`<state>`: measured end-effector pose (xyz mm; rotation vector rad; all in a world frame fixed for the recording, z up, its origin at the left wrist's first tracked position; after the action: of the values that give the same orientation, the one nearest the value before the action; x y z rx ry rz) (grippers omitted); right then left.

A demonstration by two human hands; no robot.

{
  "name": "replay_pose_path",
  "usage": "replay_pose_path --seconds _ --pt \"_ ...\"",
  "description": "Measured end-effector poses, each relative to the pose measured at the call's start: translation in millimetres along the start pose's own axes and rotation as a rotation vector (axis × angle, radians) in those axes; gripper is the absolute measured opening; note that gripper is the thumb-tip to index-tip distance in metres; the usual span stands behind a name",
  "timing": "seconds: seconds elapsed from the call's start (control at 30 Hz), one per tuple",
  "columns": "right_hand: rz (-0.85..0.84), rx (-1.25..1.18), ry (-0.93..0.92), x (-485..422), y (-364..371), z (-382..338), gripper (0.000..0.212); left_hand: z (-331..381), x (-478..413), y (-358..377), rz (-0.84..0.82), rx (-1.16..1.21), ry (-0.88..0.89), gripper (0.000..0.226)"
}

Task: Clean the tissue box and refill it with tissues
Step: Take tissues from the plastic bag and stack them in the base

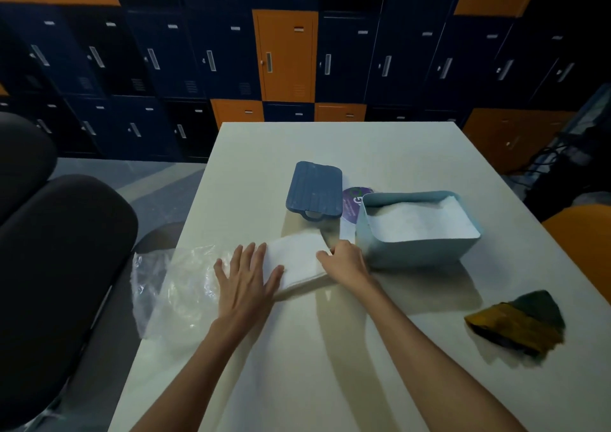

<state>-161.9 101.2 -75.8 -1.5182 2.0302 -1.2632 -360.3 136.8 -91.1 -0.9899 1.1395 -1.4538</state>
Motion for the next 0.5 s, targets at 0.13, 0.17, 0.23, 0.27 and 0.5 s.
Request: replay_pose_path --seconds 0.13,0.17,0.23,0.27,0.5 --pt "-0.034 -0.072 0.017 -4 2 -4 0.034 -2 0 1 0.063 0.02 0.006 0.079" --pt "-0.048 -0.096 0.019 -4 3 -5 0.035 -2 0 2 0.067 0.02 0.005 0.079" --pt "-0.068 -0.232 0.032 -3 3 -8 0.036 -2 -1 3 0.065 0.017 0.001 0.078" --pt "-0.078 -0.349 0.052 -2 4 -10 0.036 -3 -1 4 0.063 0.018 0.0 0.078" --pt "-0.097 -0.804 0.132 3 5 -11 0.015 -4 -2 0 0.065 0.147 0.006 0.08"
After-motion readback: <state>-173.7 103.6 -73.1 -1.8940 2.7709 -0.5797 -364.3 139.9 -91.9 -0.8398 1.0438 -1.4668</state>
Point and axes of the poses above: each hand's wrist, its own x-axis away from the middle knuckle, its own y-axis out of the palm, z = x × y, the point moved 7 cm from there along -x, towards the middle knuckle, and after that the axes turned 8 degrees about -y, right-handed, at the moved point
